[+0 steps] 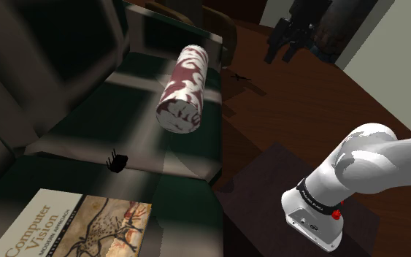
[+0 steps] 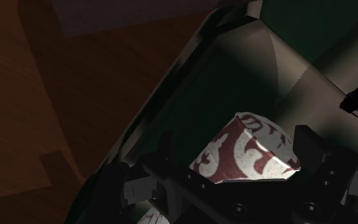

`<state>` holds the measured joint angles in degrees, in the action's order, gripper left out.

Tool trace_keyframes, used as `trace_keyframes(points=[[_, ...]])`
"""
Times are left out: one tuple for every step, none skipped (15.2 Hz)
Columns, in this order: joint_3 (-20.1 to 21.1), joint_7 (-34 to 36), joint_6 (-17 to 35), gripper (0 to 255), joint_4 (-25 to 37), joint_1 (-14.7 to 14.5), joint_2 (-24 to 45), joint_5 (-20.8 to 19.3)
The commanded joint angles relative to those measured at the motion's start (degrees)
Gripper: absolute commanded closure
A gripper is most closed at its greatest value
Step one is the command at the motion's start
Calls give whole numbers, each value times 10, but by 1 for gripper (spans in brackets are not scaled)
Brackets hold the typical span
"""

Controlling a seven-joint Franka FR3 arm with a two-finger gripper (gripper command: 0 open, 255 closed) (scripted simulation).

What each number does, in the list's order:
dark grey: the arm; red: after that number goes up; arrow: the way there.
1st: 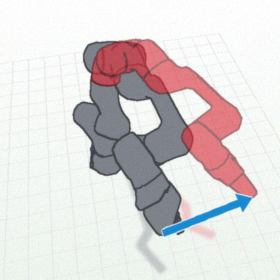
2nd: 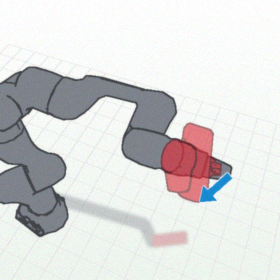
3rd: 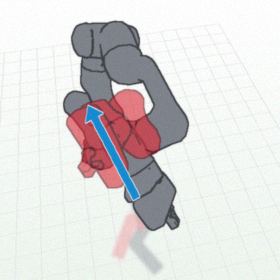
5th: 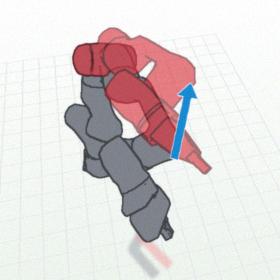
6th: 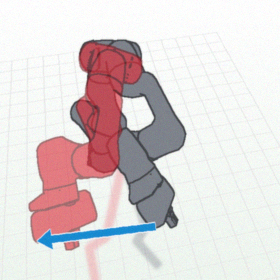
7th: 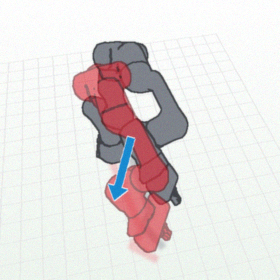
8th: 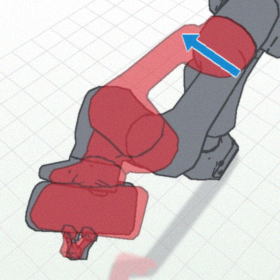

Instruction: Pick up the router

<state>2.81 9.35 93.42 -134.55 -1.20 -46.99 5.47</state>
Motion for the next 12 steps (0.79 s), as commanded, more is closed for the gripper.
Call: trace_keyframes(points=[[0, 0, 0, 0, 0, 0, 0, 0], [13, 14, 13, 0, -6, -2, 7, 5], [25, 27, 26, 0, -11, -3, 15, 11], [38, 41, 39, 0, -16, -5, 24, 16], [51, 54, 53, 0, -19, -7, 34, 21], [63, 68, 66, 0, -22, -8, 45, 25], [76, 81, 80, 0, -24, -9, 57, 29], [89, 95, 93, 0, -25, -10, 69, 33], [102, 108, 106, 0, -25, -11, 83, 36], [115, 122, 120, 0, -25, -11, 97, 38], [128, 136, 133, 0, -23, -11, 112, 40], [140, 150, 146, 0, -21, -11, 128, 41]])
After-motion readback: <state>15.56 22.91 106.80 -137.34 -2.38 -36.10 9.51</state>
